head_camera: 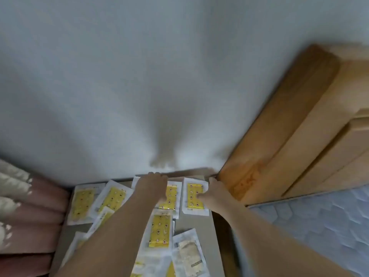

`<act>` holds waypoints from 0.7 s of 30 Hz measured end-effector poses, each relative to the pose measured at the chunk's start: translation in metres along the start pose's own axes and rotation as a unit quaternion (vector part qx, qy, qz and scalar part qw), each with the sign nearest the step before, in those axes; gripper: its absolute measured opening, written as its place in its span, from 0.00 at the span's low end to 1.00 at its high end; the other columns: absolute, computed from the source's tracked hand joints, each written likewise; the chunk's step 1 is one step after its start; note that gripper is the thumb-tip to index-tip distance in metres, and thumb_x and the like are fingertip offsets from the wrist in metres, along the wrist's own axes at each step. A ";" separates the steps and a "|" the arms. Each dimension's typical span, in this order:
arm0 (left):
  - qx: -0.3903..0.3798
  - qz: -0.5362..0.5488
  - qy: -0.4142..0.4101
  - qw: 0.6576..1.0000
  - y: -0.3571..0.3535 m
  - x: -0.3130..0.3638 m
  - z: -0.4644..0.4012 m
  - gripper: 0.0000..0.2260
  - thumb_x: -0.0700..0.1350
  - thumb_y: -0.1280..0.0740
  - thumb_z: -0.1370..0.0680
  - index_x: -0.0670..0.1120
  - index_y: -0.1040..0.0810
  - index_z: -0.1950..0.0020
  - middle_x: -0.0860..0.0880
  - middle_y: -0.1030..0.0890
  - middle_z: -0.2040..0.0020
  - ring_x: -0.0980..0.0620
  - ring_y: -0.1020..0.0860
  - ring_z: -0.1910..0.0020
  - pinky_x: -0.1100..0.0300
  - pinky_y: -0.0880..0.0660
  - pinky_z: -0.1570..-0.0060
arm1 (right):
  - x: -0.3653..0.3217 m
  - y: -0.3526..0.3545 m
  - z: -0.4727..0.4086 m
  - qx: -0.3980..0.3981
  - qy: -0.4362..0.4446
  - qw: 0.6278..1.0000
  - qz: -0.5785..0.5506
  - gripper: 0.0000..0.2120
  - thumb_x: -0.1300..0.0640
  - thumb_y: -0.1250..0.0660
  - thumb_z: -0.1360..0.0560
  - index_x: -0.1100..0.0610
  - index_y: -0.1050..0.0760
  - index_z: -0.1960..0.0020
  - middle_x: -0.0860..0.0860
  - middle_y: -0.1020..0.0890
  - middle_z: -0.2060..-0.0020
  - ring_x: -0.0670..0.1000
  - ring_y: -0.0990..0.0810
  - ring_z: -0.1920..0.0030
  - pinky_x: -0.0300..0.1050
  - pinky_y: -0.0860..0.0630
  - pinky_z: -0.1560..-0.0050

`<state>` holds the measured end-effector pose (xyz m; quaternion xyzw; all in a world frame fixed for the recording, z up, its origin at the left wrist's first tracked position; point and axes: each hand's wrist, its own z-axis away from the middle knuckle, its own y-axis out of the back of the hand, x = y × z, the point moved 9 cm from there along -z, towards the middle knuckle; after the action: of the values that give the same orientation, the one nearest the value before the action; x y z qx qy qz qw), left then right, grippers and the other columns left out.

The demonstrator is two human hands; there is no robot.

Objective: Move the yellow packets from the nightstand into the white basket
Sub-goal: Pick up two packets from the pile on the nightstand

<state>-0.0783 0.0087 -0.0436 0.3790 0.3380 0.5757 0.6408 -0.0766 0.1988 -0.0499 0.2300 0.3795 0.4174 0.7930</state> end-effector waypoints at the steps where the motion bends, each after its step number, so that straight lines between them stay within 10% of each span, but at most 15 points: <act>1: -0.008 -0.005 0.005 1.000 -0.011 0.000 -0.009 0.22 0.50 0.31 0.25 0.47 0.30 0.33 0.49 0.25 0.40 0.48 0.27 0.39 0.54 0.28 0.45 | 0.009 -0.011 -0.011 0.002 -0.028 1.000 -0.006 0.33 0.49 0.30 0.31 0.58 0.38 0.30 0.52 0.27 0.44 0.54 0.21 0.47 0.50 0.20 0.51; 9: -0.017 -0.029 -0.065 0.997 -0.046 0.004 -0.060 0.34 0.60 0.25 0.33 0.47 0.33 0.33 0.49 0.27 0.35 0.47 0.28 0.36 0.54 0.33 0.36 | 0.063 -0.055 -0.062 0.026 -0.141 0.990 -0.012 0.50 0.33 0.25 0.39 0.58 0.42 0.29 0.56 0.30 0.35 0.57 0.27 0.36 0.55 0.26 0.39; 21: -0.015 -0.005 -0.031 0.999 -0.025 0.012 -0.078 0.20 0.42 0.27 0.31 0.46 0.29 0.41 0.49 0.25 0.45 0.47 0.24 0.45 0.57 0.27 0.55 | 0.073 -0.047 -0.081 0.077 -0.093 0.982 -0.145 0.16 0.54 0.27 0.29 0.56 0.29 0.46 0.50 0.21 0.53 0.49 0.20 0.57 0.44 0.19 0.60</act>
<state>-0.1327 0.0265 -0.1036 0.3854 0.3110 0.5656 0.6595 -0.0910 0.2378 -0.1609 0.2708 0.3645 0.2440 0.8569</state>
